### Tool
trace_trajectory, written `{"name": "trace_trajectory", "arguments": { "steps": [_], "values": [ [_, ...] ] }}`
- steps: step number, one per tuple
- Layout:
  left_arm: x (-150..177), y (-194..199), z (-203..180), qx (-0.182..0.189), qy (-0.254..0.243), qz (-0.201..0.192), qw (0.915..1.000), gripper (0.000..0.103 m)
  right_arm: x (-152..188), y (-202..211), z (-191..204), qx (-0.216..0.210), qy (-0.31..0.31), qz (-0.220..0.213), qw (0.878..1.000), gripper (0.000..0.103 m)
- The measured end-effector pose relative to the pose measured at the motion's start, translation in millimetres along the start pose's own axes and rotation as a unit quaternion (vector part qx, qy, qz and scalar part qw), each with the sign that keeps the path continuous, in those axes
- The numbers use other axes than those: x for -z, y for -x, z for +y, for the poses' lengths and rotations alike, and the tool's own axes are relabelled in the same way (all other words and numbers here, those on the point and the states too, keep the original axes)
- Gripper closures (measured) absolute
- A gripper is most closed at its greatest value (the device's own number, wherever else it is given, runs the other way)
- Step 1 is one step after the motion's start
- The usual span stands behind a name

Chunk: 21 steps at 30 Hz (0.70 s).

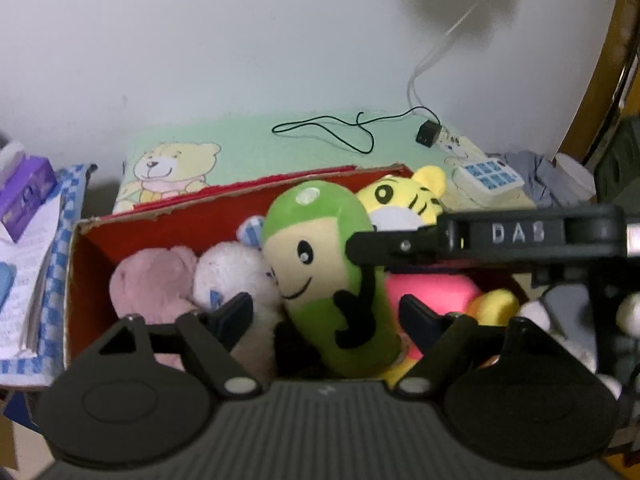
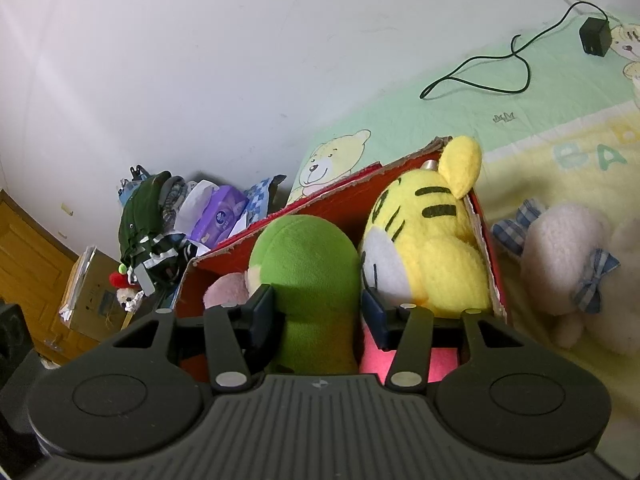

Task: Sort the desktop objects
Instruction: 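Lower the green bean plush into the red box beside the tiger plush, then push the green bean plush deeper into the red box with the right gripper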

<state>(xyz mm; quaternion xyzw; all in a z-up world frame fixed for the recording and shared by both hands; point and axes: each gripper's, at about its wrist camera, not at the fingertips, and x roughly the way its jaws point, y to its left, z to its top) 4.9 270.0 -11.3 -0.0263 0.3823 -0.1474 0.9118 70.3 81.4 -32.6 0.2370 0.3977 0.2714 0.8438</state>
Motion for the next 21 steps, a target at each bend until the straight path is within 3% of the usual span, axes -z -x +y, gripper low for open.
{"name": "trace_trajectory", "arguments": {
  "steps": [5, 21],
  "values": [
    [-4, -4, 2, 0.008, 0.012, 0.008, 0.9999, 0.022, 6, -1, 3, 0.006, 0.014, -0.009, 1.0, 0.051],
    [-8, -19, -27, -0.031, -0.03, 0.044, 0.9981, 0.029, 20, 4, 10, 0.011, 0.044, -0.019, 0.999, 0.05]
  ]
}}
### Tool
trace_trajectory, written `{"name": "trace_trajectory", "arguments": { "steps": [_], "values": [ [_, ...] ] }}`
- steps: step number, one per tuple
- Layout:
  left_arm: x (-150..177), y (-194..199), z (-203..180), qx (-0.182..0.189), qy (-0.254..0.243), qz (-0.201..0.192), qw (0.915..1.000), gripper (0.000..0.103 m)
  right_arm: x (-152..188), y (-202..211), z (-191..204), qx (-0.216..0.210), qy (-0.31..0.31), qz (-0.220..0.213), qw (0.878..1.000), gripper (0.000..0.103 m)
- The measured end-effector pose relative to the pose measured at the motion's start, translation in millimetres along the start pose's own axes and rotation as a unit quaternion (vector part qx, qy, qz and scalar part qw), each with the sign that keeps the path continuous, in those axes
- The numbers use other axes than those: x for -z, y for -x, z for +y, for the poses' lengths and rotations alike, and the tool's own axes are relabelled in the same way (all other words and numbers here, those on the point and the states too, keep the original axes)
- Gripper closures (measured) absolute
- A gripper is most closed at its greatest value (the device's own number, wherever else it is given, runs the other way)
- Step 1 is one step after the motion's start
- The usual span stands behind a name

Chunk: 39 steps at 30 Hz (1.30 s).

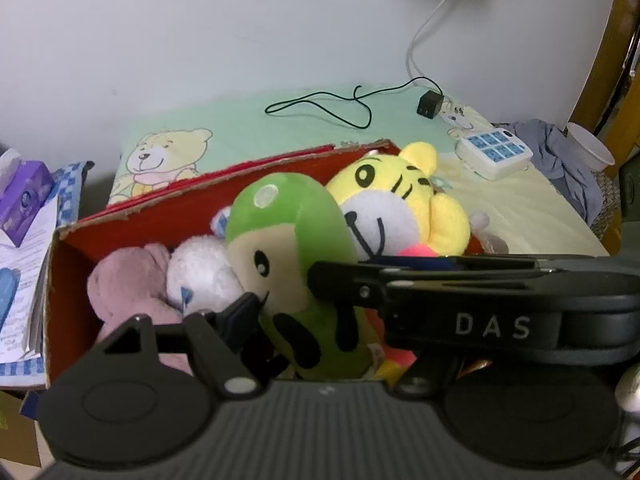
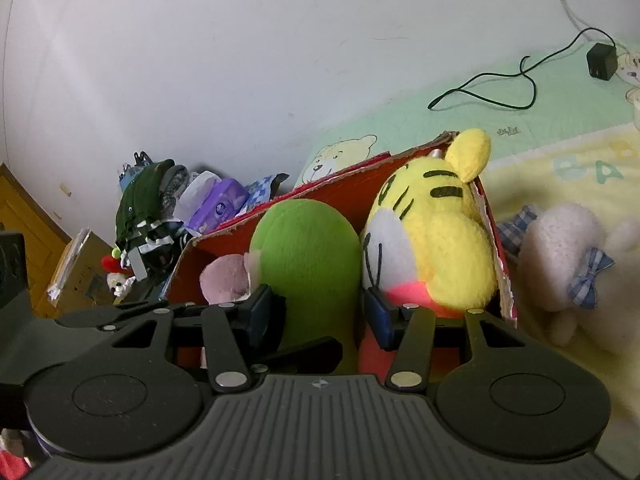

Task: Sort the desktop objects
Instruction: 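Push the green bean plush deeper into the red box with the right gripper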

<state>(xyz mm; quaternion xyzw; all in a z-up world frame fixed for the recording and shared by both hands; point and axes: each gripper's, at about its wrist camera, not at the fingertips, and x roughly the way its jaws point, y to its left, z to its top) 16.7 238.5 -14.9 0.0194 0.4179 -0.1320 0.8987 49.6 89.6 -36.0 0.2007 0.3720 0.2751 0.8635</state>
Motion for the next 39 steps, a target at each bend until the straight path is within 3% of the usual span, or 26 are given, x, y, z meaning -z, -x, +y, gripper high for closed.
{"name": "trace_trajectory", "arguments": {
  "steps": [15, 39],
  "values": [
    [12, 15, 7, -0.012, 0.039, -0.022, 0.9989, 0.026, 6, 4, 2, -0.012, -0.01, 0.003, 1.0, 0.049],
    [15, 30, 8, -0.007, 0.012, -0.056, 0.9983, 0.018, 6, 21, 1, -0.041, -0.029, -0.004, 0.999, 0.046]
  ]
}}
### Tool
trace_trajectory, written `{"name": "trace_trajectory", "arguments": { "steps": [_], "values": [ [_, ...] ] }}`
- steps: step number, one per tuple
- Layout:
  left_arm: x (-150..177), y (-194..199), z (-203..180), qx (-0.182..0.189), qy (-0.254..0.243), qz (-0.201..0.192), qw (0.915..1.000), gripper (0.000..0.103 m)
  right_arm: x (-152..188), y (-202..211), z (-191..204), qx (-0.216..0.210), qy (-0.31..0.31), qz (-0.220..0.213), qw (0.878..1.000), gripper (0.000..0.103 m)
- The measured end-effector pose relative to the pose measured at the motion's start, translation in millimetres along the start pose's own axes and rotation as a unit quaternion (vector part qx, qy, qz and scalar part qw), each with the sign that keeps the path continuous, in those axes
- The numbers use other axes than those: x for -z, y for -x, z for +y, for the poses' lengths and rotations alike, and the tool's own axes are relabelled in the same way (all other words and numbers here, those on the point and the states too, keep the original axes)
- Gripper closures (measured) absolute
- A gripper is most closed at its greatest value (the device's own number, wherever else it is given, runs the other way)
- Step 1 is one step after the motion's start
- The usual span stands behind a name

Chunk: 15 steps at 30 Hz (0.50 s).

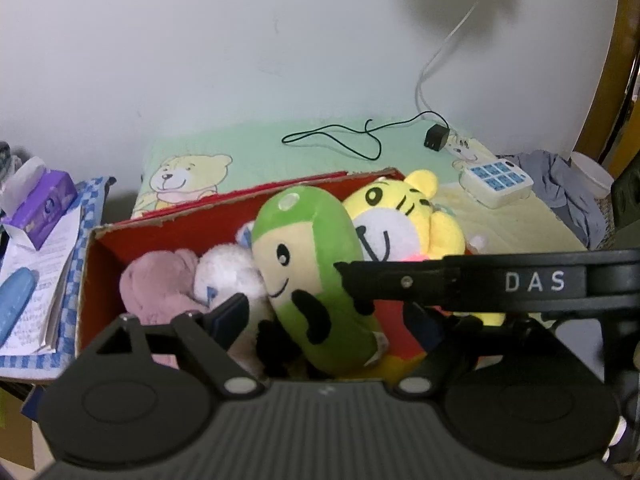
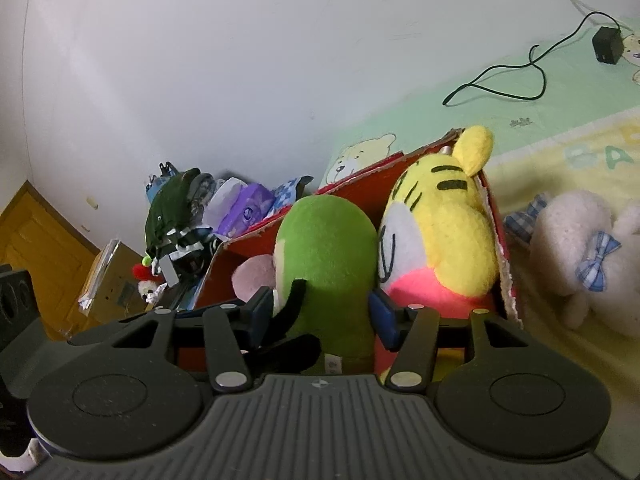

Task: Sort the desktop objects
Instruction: 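Push the green bean plush deeper into the red box with the right gripper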

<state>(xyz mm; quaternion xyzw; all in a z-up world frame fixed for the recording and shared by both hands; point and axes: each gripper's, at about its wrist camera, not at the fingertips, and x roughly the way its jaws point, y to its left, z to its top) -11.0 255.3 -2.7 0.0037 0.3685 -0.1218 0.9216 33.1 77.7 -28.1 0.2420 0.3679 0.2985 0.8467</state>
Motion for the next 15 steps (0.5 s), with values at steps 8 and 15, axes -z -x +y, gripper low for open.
{"name": "trace_trajectory", "arguments": {
  "steps": [8, 15],
  "values": [
    [2, 3, 14, -0.001, 0.014, 0.0, 0.9999, 0.018, 2, 6, 5, 0.02, 0.01, -0.012, 1.0, 0.046],
    [3, 4, 15, -0.006, 0.009, -0.006, 0.9999, 0.02, 2, 10, 1, 0.028, -0.001, -0.023, 0.999, 0.048]
  ]
}}
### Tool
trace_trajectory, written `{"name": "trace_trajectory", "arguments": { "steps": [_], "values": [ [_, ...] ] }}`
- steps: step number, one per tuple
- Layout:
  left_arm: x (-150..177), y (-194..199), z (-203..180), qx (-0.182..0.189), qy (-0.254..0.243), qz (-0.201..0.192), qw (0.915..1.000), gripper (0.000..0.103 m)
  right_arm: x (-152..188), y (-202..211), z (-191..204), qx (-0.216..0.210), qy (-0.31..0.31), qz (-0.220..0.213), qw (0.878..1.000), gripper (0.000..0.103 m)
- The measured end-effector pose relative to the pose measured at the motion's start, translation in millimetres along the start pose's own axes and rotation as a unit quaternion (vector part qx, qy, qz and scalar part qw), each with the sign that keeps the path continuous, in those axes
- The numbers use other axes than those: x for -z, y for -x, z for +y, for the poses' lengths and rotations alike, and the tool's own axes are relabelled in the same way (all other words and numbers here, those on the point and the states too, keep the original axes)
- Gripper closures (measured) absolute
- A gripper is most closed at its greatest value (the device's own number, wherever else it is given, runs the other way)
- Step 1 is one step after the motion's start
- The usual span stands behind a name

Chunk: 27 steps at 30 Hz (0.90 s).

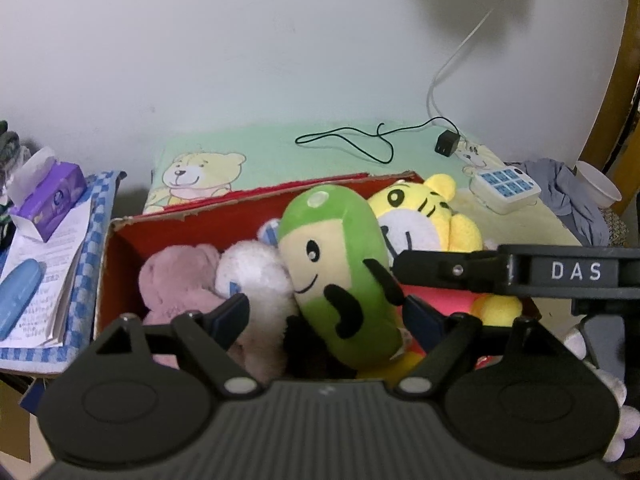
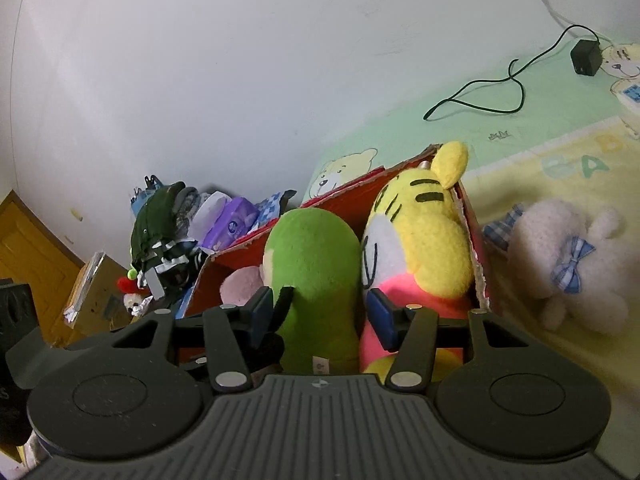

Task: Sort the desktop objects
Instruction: 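Push the green bean plush deeper into the red box with the right gripper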

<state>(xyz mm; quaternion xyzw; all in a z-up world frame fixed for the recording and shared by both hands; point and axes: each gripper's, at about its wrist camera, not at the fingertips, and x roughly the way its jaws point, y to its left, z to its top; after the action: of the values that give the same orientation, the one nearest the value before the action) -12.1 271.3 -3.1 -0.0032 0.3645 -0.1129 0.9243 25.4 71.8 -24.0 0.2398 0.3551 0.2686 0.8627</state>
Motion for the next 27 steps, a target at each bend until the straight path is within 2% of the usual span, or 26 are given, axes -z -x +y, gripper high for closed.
{"name": "trace_trajectory", "arguments": {
  "steps": [3, 9, 16, 23, 27],
  "values": [
    [0, -1, 1, 0.001, 0.0, 0.0, 1.0, 0.025, 1, 0, 2, 0.004, 0.006, 0.0, 1.0, 0.048],
    [0, -2, 10, 0.023, 0.024, 0.007, 0.9994, 0.025, 3, 1, 2, 0.004, 0.005, -0.001, 1.0, 0.049],
    [1, -4, 9, 0.017, 0.028, 0.019, 0.9993, 0.029, 4, 7, 1, 0.005, 0.009, -0.003, 1.0, 0.06],
    [0, 3, 0, 0.006, 0.021, 0.004, 0.9997, 0.031, 6, 8, -2, 0.007, 0.011, 0.0, 1.0, 0.07],
    [0, 6, -4, -0.007, 0.025, -0.003, 0.9997, 0.031, 6, 9, -1, 0.012, 0.013, 0.007, 1.0, 0.07]
  ]
}}
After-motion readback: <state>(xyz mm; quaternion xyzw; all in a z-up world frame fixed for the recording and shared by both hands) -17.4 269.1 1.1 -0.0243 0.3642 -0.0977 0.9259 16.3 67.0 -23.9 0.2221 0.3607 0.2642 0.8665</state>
